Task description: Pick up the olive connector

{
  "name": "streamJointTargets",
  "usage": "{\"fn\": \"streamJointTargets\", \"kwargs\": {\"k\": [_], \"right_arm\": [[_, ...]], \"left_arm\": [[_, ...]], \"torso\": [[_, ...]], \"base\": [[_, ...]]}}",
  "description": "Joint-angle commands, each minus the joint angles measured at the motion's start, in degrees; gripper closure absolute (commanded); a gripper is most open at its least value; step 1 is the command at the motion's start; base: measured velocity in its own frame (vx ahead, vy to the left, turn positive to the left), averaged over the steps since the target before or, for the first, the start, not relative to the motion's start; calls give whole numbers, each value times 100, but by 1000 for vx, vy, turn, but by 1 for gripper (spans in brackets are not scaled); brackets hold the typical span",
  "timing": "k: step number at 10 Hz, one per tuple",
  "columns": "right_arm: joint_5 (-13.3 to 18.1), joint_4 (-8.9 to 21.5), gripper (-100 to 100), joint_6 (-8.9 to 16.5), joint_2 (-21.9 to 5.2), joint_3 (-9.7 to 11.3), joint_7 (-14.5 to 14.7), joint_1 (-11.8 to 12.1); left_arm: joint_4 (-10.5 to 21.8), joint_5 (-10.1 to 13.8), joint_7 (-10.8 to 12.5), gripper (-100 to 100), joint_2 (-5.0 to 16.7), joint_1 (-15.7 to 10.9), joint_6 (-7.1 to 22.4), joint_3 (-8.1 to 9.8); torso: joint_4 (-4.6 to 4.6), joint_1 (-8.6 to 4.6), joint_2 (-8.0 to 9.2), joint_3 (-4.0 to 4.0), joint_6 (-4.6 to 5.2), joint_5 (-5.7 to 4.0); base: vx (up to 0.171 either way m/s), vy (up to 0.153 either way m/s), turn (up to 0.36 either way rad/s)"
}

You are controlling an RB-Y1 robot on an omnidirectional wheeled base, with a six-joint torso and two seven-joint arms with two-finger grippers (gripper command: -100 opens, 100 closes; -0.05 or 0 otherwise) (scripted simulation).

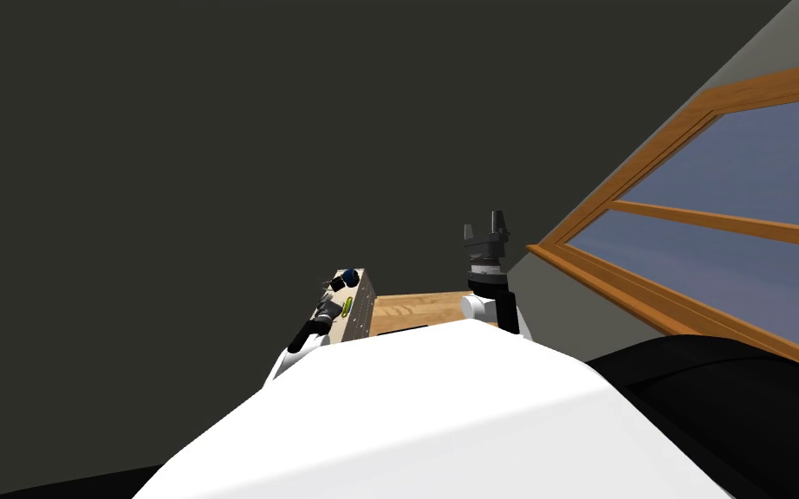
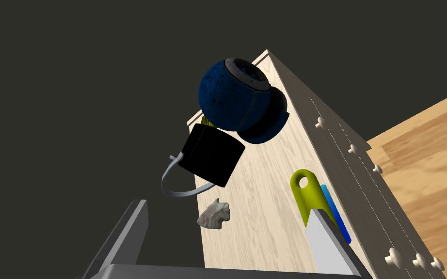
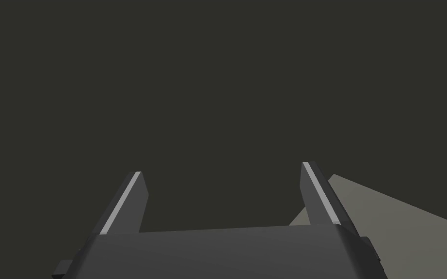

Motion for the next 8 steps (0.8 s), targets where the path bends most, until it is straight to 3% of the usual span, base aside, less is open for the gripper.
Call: {"fn": "streamJointTargets", "kwargs": {"k": [1, 2, 3, 4, 5, 6, 7, 8], "right_arm": [[0, 0, 0, 0, 0, 0, 0, 0], [0, 0, 0, 0, 0, 0, 0, 0], [0, 0, 0, 0, 0, 0, 0, 0], [0, 0, 0, 0, 0, 0, 0, 0], [0, 0, 0, 0, 0, 0, 0, 0], [0, 0, 0, 0, 0, 0, 0, 0], [0, 0, 0, 0, 0, 0, 0, 0], [0, 0, 0, 0, 0, 0, 0, 0]], "left_arm": [[265, 101, 286, -100, 73, -56, 286, 2], [265, 101, 314, -100, 73, -56, 409, 2], [477, 169, 555, -100, 110, -123, 636, 5], [477, 169, 566, -100, 110, -123, 749, 5], [687, 234, 811, -100, 144, -193, 962, 6], [687, 234, 811, -100, 144, -193, 1083, 6], [864, 297, 1049, -100, 175, -266, 1299, 6], [891, 297, 1049, -100, 175, -266, 1412, 6]], "torso": [[0, 0, 0, 0, 0, 0], [0, 4, -6, -3, 1, 1], [-1, 7, -1, -1, 0, 2], [0, 0, -1, -1, 0, 0], [0, 2, 1, 1, 0, 0], [0, 5, -3, -1, 0, 1], [0, 9, 0, 0, 0, 2], [0, 11, -3, -2, 0, 2]], "base": [[86, -17, -27], [71, -8, -12], [76, -30, -24], [66, -23, -6], [83, -10, -21], [70, 0, -11], [82, 4, -25], [69, 5, -8]]}}
